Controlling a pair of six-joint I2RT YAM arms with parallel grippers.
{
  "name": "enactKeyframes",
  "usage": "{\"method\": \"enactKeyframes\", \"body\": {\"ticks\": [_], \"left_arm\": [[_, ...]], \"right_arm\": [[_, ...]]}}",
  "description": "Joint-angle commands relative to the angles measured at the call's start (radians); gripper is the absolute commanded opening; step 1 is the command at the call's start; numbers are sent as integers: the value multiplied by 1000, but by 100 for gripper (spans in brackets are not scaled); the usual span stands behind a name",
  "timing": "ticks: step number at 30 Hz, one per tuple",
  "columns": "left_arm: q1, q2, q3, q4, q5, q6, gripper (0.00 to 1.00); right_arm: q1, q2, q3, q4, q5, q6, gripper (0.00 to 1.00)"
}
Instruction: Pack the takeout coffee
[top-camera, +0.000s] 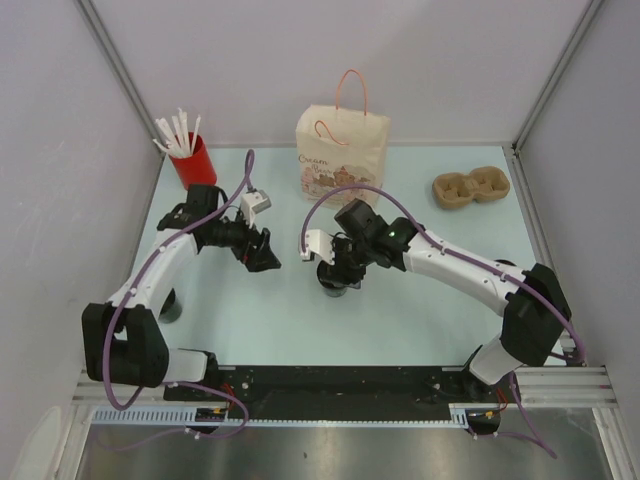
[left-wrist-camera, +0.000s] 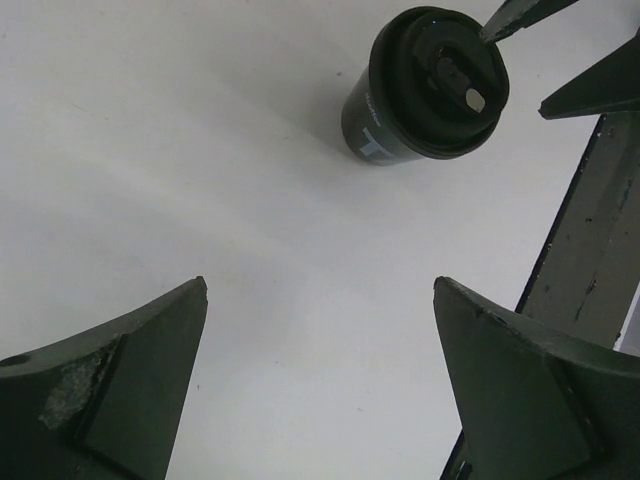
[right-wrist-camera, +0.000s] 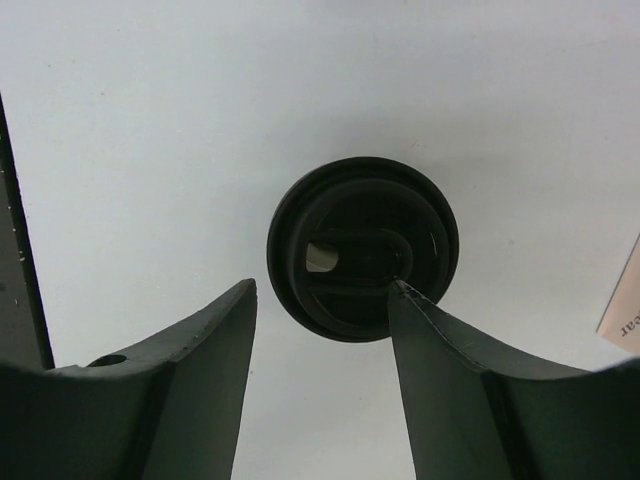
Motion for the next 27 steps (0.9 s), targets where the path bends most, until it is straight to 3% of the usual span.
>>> {"method": "enactKeyframes", "body": {"ticks": [1, 15, 21, 27], "left_arm": [[8, -43, -39, 23, 26, 43, 100], [25, -48, -74, 29, 45, 65, 99], [30, -36, -77, 31, 52, 71, 100], [31, -25, -80, 32, 60, 74, 99]], "right_arm": [[25, 16, 0, 33, -1, -20, 58], [40, 78, -13, 66, 33, -4, 42], [42, 90, -15, 76, 53, 0, 27], [42, 86, -15, 74, 59, 1, 5]]}}
